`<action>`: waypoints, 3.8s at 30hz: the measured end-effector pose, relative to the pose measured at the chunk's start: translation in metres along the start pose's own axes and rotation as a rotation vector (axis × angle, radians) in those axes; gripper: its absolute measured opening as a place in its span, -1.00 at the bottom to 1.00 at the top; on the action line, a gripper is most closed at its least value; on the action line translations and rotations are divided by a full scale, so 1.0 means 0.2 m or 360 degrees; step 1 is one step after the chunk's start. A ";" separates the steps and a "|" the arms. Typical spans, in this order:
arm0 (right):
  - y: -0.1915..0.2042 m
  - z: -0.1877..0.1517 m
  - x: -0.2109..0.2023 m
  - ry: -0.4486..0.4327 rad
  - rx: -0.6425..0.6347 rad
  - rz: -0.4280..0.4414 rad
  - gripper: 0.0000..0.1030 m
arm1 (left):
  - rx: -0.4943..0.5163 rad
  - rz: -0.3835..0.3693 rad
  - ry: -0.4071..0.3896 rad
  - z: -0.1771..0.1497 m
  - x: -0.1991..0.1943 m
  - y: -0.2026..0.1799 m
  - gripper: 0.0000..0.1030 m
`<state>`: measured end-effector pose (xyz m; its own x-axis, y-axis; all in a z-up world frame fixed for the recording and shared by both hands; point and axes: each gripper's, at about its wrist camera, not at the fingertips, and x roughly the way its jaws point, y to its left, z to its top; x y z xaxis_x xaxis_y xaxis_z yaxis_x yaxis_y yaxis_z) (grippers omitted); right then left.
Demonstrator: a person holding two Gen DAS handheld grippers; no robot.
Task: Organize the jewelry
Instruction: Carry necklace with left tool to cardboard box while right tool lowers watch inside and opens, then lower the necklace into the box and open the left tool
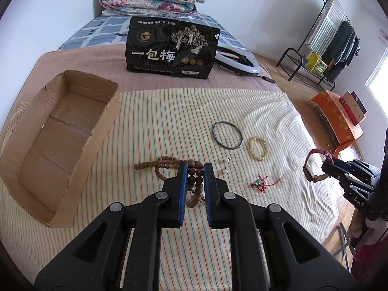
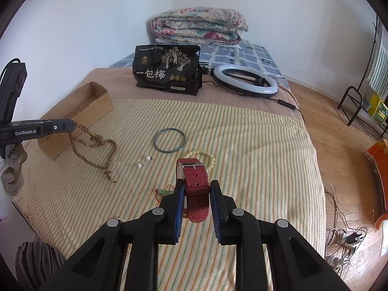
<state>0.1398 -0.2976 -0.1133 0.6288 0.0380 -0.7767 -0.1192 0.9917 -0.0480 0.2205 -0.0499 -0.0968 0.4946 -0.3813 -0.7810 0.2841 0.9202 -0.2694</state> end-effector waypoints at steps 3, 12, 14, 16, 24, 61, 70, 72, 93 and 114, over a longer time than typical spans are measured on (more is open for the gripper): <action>0.01 0.01 -0.05 -0.0034 -0.0005 0.0005 -0.62 | -0.0024 -0.0004 -0.0043 0.02 -0.08 0.02 -0.78; 0.08 0.08 -0.17 -0.0119 -0.0035 0.0034 -0.62 | -0.0002 -0.0026 -0.0171 0.10 -0.32 0.03 -0.78; 0.10 0.09 -0.19 -0.0137 -0.0044 0.0046 -0.62 | 0.0004 -0.0024 -0.0205 0.12 -0.38 0.03 -0.78; 0.13 0.12 -0.21 -0.0152 -0.0056 0.0063 -0.62 | 0.0003 -0.0020 -0.0235 0.13 -0.43 0.05 -0.78; 0.25 0.23 -0.21 -0.0193 -0.0082 0.0140 -0.62 | -0.0017 0.0045 -0.0323 0.19 -0.58 0.15 -0.78; 1.28 0.84 0.41 -0.0155 -0.0359 0.0461 -0.62 | -0.0195 0.0212 -0.0373 0.22 -0.66 0.87 -0.78; 1.40 0.90 0.66 -0.0077 -0.0340 0.0491 -0.62 | -0.0210 0.0231 -0.0289 0.19 -0.54 0.96 -0.78; 1.41 0.90 0.71 -0.0061 -0.0336 0.0492 -0.62 | -0.0218 0.0233 -0.0268 0.19 -0.52 0.98 -0.78; 1.44 0.91 0.70 -0.0107 -0.0360 0.0435 0.40 | -0.0281 0.0229 -0.0142 0.11 -0.41 1.04 -0.29; 0.99 0.77 0.30 -0.0248 -0.0232 0.0344 0.64 | -0.0111 0.0275 -0.0246 0.04 -0.51 0.69 -0.29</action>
<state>0.2716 -0.0809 -0.0731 0.6858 0.2755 -0.6736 -0.3650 0.9310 0.0092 0.2156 0.1143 -0.0508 0.6523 -0.2215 -0.7249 0.1295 0.9748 -0.1814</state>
